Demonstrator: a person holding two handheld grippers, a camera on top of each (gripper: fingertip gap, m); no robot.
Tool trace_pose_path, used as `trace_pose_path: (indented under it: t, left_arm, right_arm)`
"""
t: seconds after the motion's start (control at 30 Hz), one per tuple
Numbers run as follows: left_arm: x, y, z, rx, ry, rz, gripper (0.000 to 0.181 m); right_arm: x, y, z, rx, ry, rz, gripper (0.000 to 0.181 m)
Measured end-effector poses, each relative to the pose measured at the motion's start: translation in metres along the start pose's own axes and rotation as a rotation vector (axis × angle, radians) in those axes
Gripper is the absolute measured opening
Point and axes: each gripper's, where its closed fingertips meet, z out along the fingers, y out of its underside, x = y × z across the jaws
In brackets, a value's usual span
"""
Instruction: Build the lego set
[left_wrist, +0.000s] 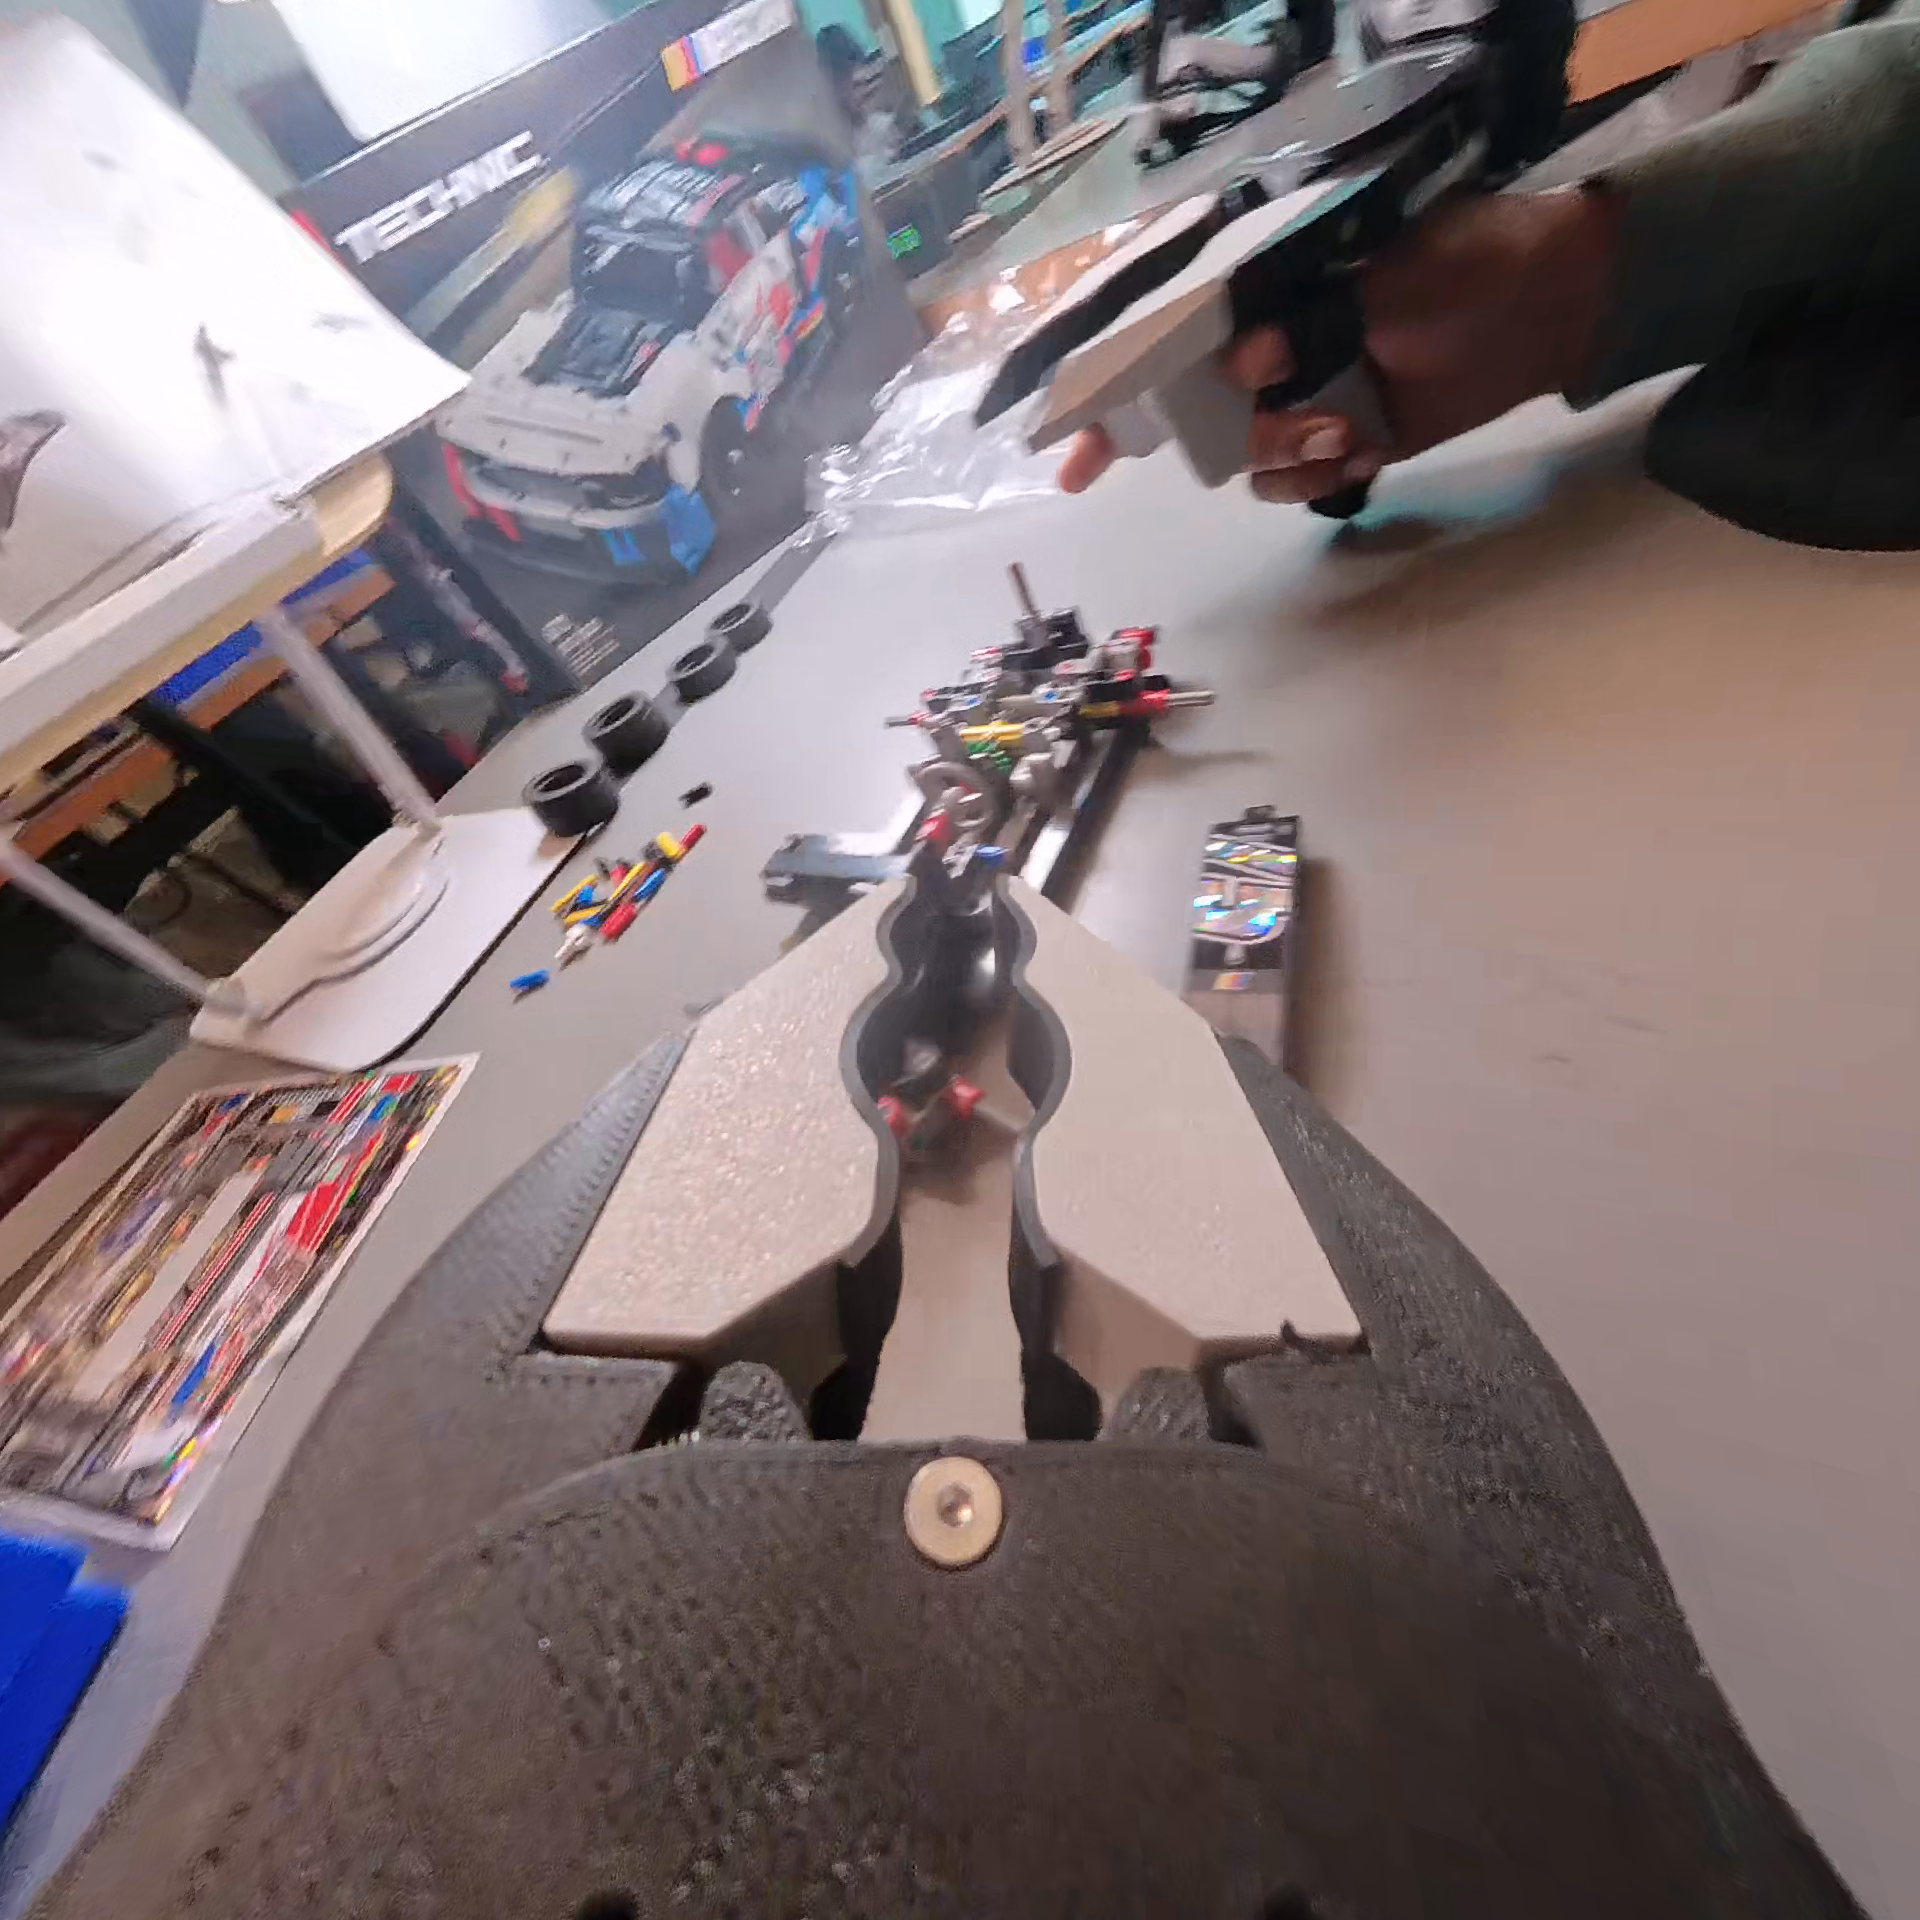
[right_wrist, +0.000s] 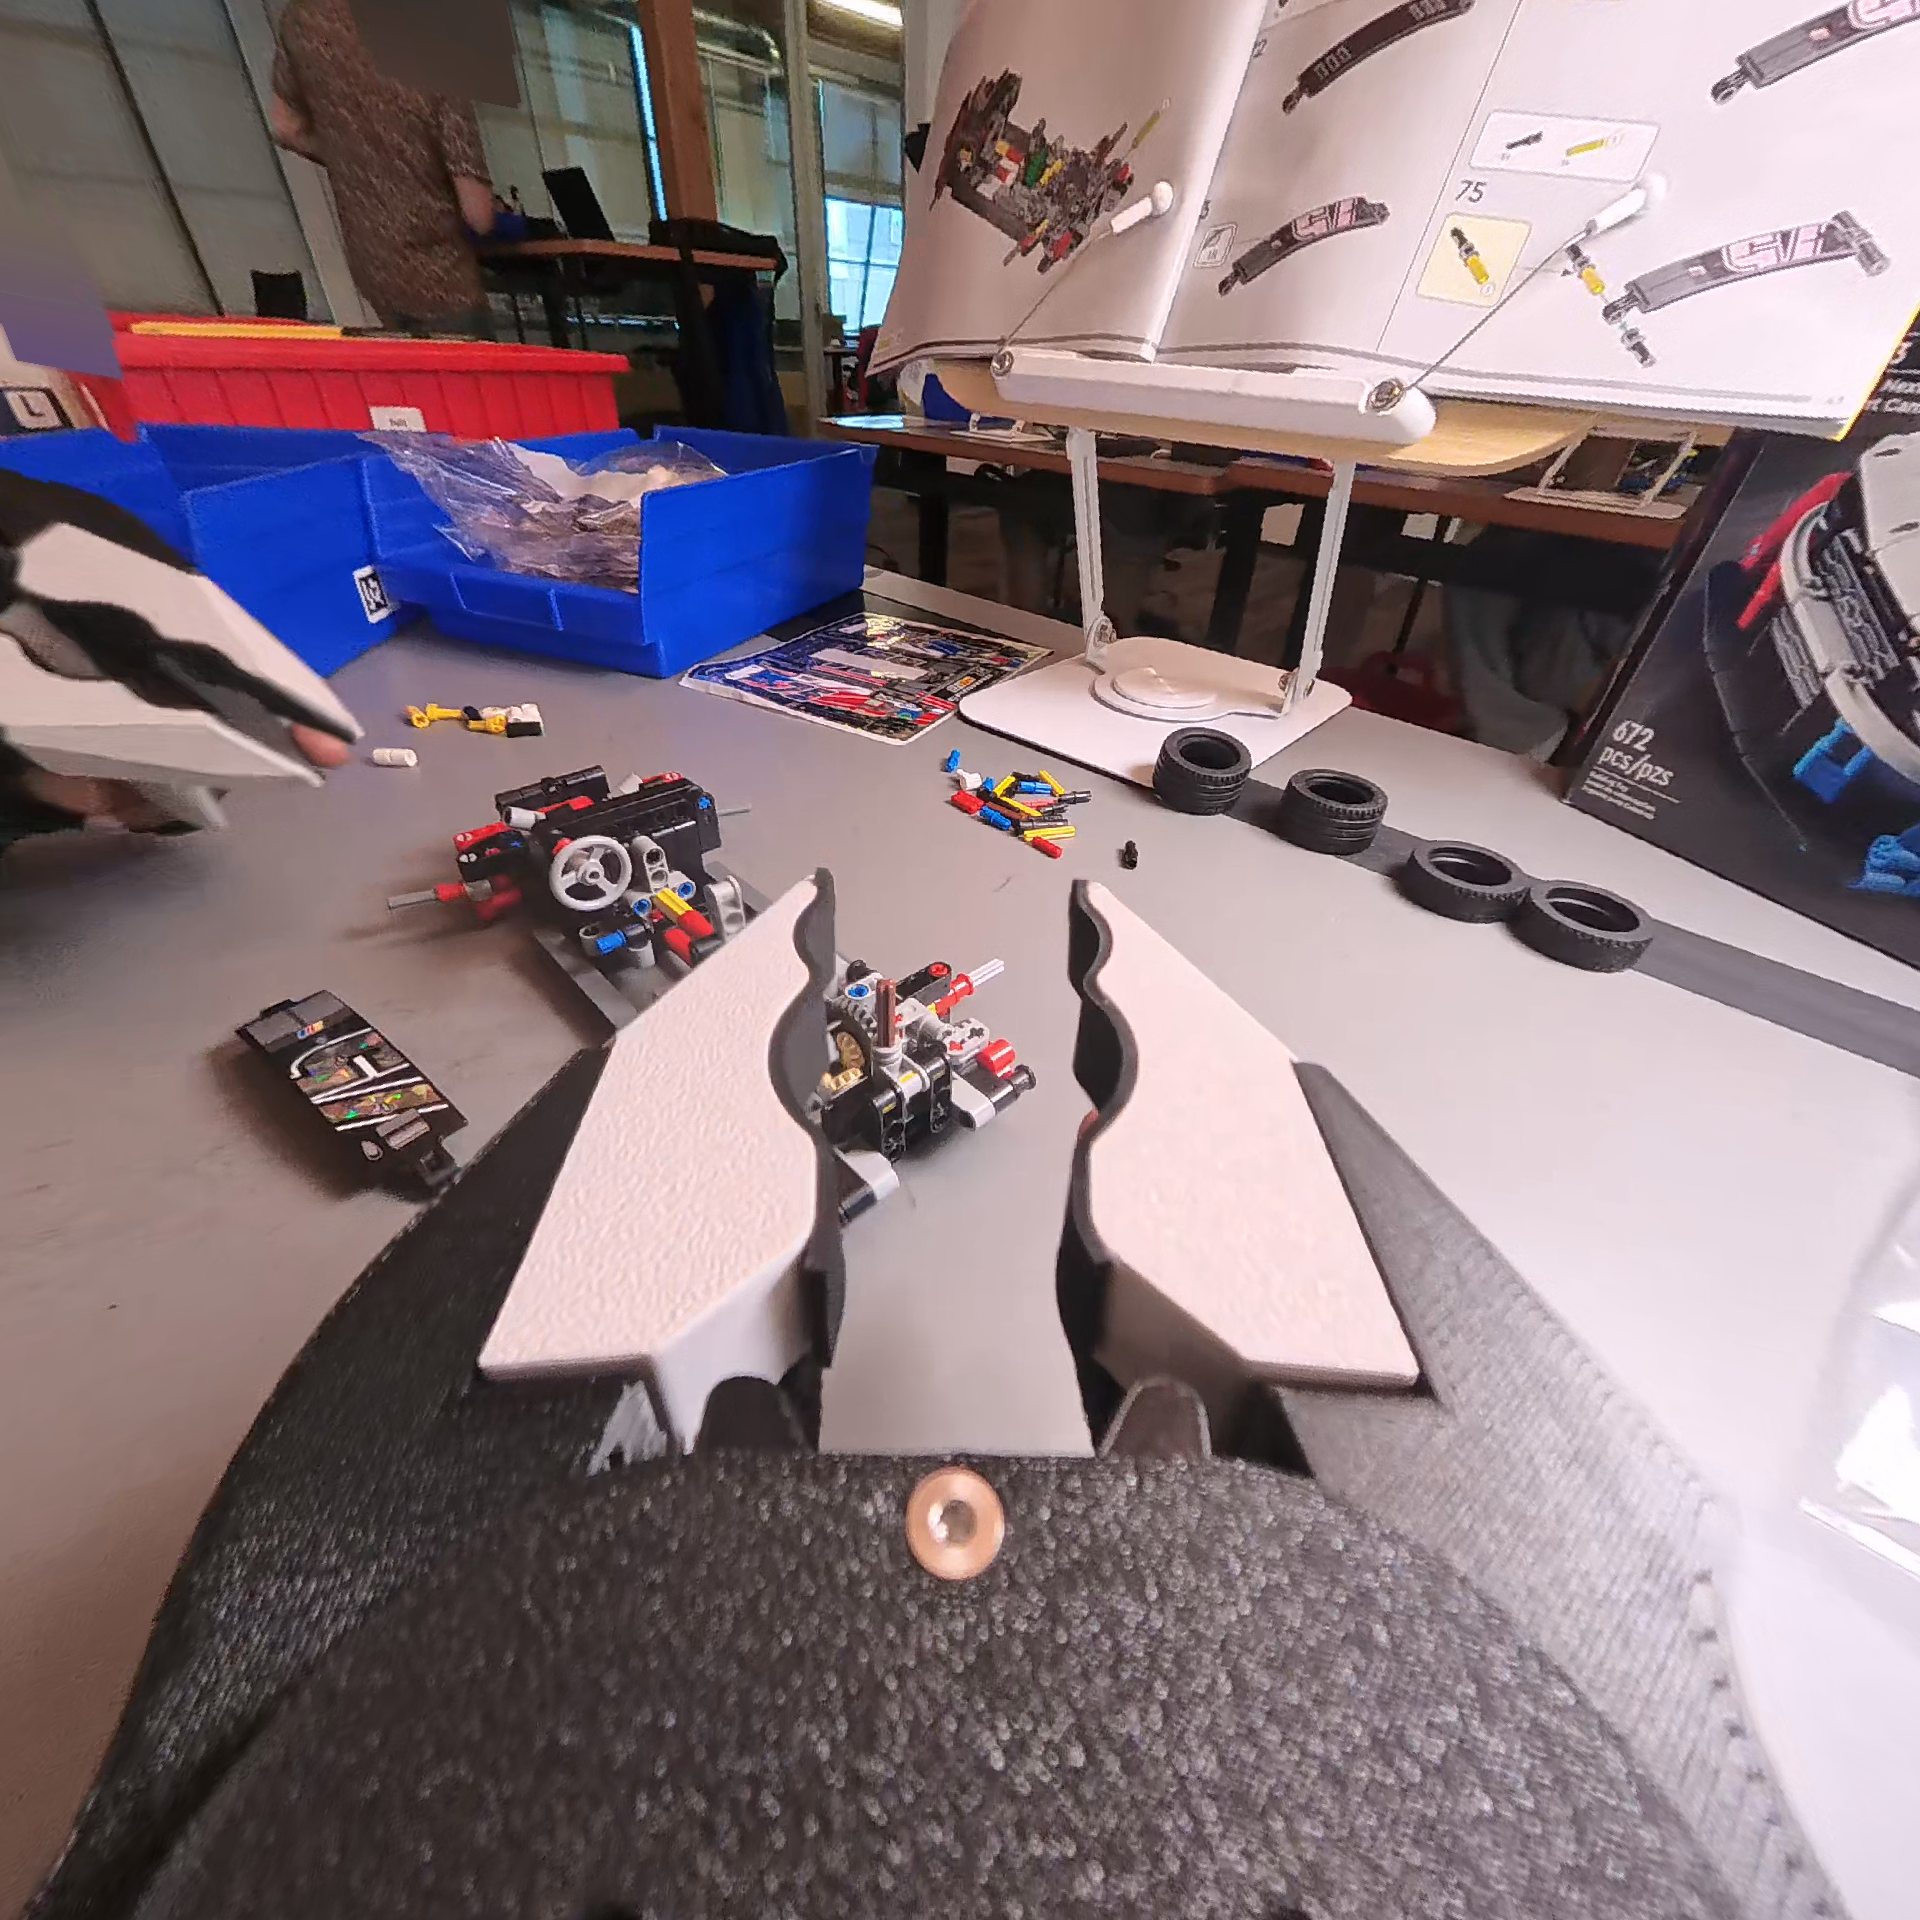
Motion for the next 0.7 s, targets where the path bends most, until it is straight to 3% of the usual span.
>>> trace_pose_path:
  t: [0.1, 0.17, 0.23, 0.3, 0.43, 0.7]
  left_arm:
    - [-0.059, 0.027, -0.018, -0.128, -0.210, -0.138, 0.006]
    - [-0.100, 0.060, -0.043, -0.263, -0.354, -0.297, 0.001]
    - [-0.121, 0.096, -0.064, -0.398, -0.420, -0.433, 0.002]
    - [-0.126, 0.121, -0.074, -0.497, -0.449, -0.457, 0.007]
    - [-0.125, 0.143, -0.071, -0.616, -0.449, -0.446, 0.010]
    - [-0.124, 0.153, -0.068, -0.681, -0.429, -0.455, 0.007]
  right_arm:
    - [-0.003, -0.002, -0.001, 0.007, -0.011, 0.004, 0.041]
    - [-0.005, -0.004, -0.001, 0.009, -0.015, 0.003, 0.039]
    - [-0.008, -0.006, -0.002, 0.013, -0.024, 0.002, 0.038]
    - [-0.011, -0.009, -0.002, 0.017, -0.037, 0.001, 0.038]
    - [-0.018, -0.011, -0.003, 0.016, -0.062, -0.005, 0.036]
    - [-0.023, -0.014, -0.005, 0.013, -0.086, -0.004, 0.034]
